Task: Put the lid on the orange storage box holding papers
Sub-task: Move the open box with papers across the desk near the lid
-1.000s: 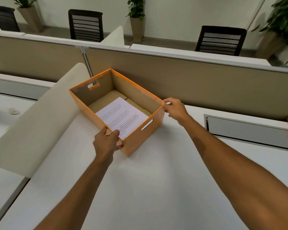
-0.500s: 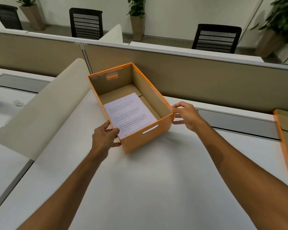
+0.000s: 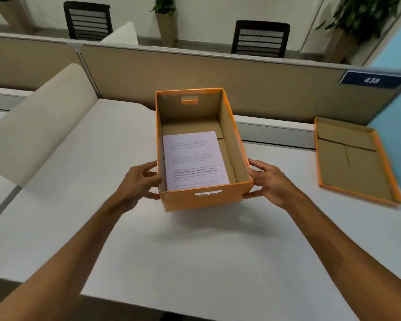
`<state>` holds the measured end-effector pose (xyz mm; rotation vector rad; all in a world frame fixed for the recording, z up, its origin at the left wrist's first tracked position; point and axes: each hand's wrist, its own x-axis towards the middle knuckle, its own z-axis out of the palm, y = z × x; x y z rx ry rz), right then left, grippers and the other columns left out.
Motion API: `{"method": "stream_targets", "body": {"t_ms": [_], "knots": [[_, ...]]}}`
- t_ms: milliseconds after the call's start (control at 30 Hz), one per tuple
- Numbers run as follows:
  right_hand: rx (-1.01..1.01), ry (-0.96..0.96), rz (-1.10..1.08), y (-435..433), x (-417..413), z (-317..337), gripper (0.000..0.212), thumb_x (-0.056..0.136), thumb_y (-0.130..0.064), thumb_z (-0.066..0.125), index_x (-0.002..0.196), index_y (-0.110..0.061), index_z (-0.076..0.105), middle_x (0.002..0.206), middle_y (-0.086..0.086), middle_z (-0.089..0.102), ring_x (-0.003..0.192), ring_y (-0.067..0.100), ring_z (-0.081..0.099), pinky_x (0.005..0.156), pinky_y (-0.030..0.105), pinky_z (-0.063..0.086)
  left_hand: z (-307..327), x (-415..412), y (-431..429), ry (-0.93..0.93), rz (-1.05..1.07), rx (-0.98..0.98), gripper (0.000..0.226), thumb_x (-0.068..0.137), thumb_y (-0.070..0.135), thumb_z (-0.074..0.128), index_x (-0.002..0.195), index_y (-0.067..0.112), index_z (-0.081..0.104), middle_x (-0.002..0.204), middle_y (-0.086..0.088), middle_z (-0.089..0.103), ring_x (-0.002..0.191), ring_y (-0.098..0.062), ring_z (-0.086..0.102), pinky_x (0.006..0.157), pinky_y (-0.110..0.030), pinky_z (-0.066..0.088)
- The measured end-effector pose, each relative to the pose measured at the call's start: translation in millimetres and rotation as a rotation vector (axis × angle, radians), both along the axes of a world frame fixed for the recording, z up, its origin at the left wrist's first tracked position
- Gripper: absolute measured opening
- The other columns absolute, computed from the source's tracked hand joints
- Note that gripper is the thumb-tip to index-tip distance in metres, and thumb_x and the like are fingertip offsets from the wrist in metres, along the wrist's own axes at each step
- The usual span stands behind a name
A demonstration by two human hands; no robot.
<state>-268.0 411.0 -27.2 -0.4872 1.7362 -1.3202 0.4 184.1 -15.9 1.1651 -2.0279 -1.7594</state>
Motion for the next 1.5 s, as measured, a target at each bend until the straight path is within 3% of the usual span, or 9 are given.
{"method": "stream_targets", "body": {"t_ms": [167,300,667,833,1067,1233,1367,1500], "knots": [[0.000,0.008,-0.030,78.6,27.7,-1.8,0.044,0.098,-0.027,0.060,0.142,-0.027,0.052,0.112,0.005,0.075,0.105,0.030,0.071,0.079,0.065,0.057,-3.2,9.1,57.8,-0.021,-0.094,0.000,0.050,0.094,0.020,0.063,0.142,0.023,0.051,0.105,-0.007,0.077,0.091,-0.026,0.074,0.072,-0.051,0.062],[0.042,0.054,-0.034,123.7,50.2,-9.2,0.050,0.095,-0.035,0.062,0.144,-0.031,0.049,0.114,0.000,0.075,0.108,0.026,0.070,0.092,0.063,0.052,-5.1,19.4,84.8,-0.053,-0.174,0.027,0.050,0.094,0.023,0.062,0.143,0.026,0.049,0.107,-0.007,0.076,0.095,-0.026,0.074,0.075,-0.052,0.061],[0.006,0.000,-0.154,176.6,83.2,-29.9,0.047,0.096,-0.022,0.063,0.142,-0.024,0.052,0.111,0.008,0.076,0.103,0.026,0.072,0.094,0.057,0.054,-17.8,26.6,114.2,-0.099,-0.263,0.019,0.051,0.096,0.020,0.059,0.145,0.026,0.046,0.113,-0.007,0.073,0.100,-0.028,0.072,0.080,-0.056,0.059],[0.023,-0.004,-0.183,178.7,98.4,-35.4,0.048,0.098,-0.023,0.061,0.144,-0.025,0.050,0.109,0.005,0.077,0.102,0.023,0.073,0.095,0.056,0.054,-29.3,33.8,118.6,-0.114,-0.279,0.009,0.051,0.098,0.022,0.055,0.146,0.030,0.043,0.107,-0.001,0.076,0.096,-0.021,0.073,0.074,-0.047,0.062],[0.051,0.018,-0.202,179.2,120.6,-38.8,0.048,0.102,-0.027,0.052,0.150,-0.030,0.043,0.117,-0.006,0.073,0.110,0.020,0.069,0.095,0.051,0.055,-33.9,39.3,118.3,-0.168,-0.304,-0.049,0.052,0.100,0.022,0.050,0.149,0.032,0.036,0.113,-0.003,0.070,0.103,-0.023,0.069,0.069,-0.040,0.063],[0.064,0.031,-0.223,179.5,127.5,-38.4,0.046,0.103,-0.028,0.052,0.149,-0.029,0.045,0.124,-0.001,0.070,0.114,0.022,0.066,0.093,0.051,0.055,-34.8,45.9,118.1,-0.194,-0.292,-0.094,0.055,0.099,0.025,0.051,0.151,0.030,0.034,0.126,-0.012,0.065,0.112,-0.030,0.065,0.079,-0.051,0.060],[0.106,0.099,-0.271,179.7,130.8,-38.6,0.043,0.100,-0.032,0.055,0.142,-0.021,0.053,0.123,0.003,0.069,0.115,0.026,0.065,0.094,0.051,0.055,-31.8,45.6,128.1,-0.237,-0.269,-0.264,0.061,0.097,0.032,0.056,0.152,0.023,0.032,0.144,-0.015,0.053,0.121,-0.034,0.058,0.088,-0.047,0.055],[0.147,0.240,-0.322,183.6,132.7,-36.2,0.036,0.099,-0.038,0.054,0.130,-0.020,0.062,0.120,0.001,0.069,0.111,0.021,0.066,0.093,0.047,0.056,-23.0,41.7,136.1,-0.283,-0.253,-0.514,0.082,0.090,0.043,0.063,0.155,0.018,0.021,0.162,-0.011,0.024,0.146,-0.033,0.030,0.110,-0.053,0.034]]}}
